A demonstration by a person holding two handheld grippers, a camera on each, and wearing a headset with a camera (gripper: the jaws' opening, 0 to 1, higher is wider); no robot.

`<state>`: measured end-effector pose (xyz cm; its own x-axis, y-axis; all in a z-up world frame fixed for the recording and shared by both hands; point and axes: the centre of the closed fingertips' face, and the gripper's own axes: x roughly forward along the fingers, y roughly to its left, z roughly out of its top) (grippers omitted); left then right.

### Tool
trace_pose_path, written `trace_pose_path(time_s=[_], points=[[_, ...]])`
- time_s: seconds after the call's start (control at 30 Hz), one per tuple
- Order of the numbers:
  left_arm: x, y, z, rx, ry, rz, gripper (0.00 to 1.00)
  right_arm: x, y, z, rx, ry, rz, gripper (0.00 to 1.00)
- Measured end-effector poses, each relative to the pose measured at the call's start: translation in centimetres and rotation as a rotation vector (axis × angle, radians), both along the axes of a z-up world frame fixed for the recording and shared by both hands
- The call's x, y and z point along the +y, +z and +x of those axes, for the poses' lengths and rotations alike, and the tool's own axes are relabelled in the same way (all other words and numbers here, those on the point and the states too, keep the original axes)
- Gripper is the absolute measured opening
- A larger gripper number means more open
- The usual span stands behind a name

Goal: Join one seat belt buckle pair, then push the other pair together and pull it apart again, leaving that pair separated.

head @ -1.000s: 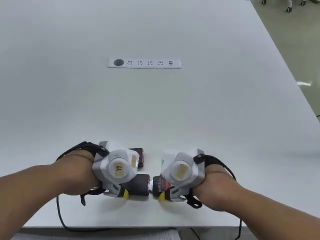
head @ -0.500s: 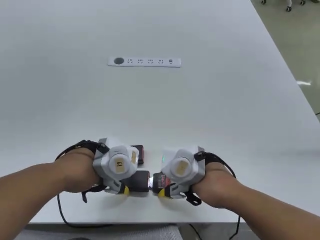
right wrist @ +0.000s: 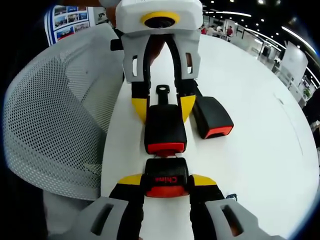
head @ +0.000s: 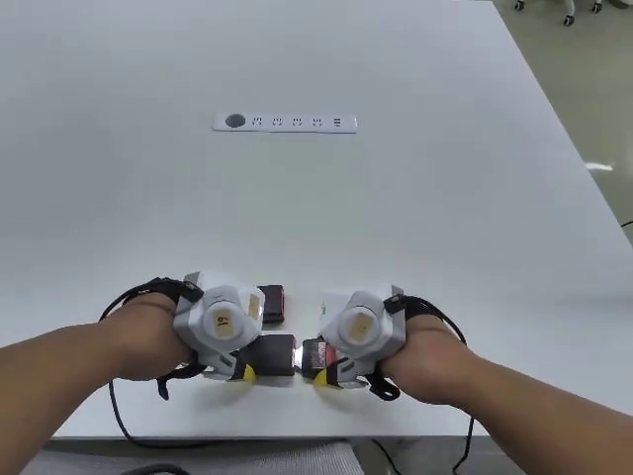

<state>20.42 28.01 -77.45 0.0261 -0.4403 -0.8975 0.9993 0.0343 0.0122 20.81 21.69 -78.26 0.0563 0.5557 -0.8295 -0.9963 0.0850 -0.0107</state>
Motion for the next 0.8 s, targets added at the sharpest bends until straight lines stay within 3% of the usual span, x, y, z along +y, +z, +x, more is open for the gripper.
trace_pose_path(time_s=[0.47, 0.5, 0.8], points=[[0.01, -0.23, 0.11, 0.01, 0.028, -0.007, 0.32, -0.1, -0.01, 0.16, 0.006, -0.001, 0.013, 0.32], [0.04, -0.26, 0.06, 0.025, 0.041, -0.005, 0.32, -0.08, 0.02, 0.14, 0.008, -0.001, 0.015, 0.32], [0.02, -0.36, 0.12, 0.022, 0.013, 0.029, 0.33, -0.11, -0.14, 0.09, 0.014, 0.021, -0.001, 0.33]])
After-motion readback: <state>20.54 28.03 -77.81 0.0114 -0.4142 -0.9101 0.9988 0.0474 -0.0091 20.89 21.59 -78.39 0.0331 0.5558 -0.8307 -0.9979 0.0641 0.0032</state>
